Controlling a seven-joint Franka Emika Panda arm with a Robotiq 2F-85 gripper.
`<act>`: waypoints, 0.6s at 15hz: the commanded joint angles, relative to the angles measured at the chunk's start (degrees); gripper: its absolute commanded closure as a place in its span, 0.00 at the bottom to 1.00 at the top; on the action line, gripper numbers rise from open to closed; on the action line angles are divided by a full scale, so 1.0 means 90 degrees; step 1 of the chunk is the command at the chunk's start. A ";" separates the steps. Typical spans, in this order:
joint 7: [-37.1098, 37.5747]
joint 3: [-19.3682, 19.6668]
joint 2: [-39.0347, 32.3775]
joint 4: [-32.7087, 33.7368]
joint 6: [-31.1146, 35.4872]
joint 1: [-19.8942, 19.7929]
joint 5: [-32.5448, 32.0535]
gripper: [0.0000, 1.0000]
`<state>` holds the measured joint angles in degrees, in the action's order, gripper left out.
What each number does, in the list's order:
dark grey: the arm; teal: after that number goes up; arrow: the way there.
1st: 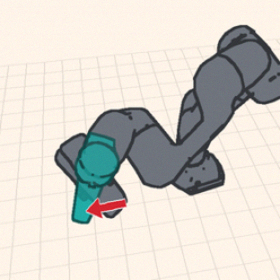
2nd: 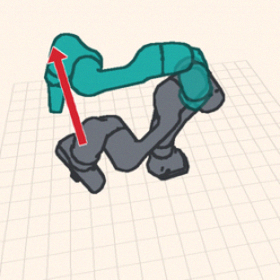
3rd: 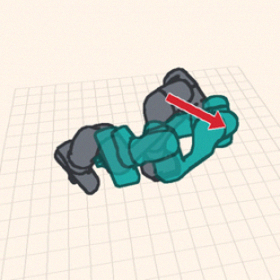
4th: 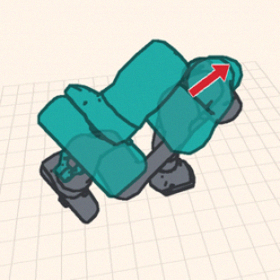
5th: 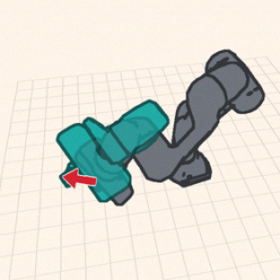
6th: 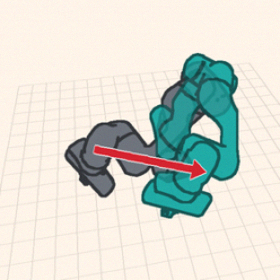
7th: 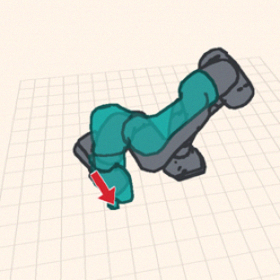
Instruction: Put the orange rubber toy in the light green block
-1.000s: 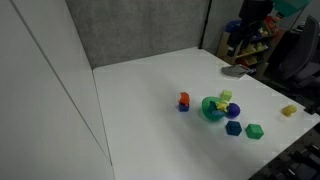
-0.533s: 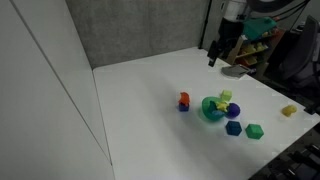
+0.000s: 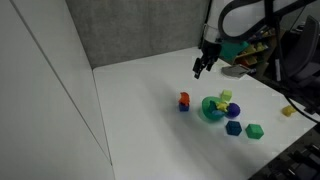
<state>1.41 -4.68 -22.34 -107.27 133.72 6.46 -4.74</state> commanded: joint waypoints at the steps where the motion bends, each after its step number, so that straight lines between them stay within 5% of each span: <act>1: -0.0362 0.0054 -0.0707 0.0608 0.0086 0.0048 -0.0231 0.00; 9: -0.0456 0.0166 -0.2289 0.1959 -0.0068 0.0106 -0.0493 0.00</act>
<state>-0.89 -3.46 -37.55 -96.30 134.87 7.01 -9.15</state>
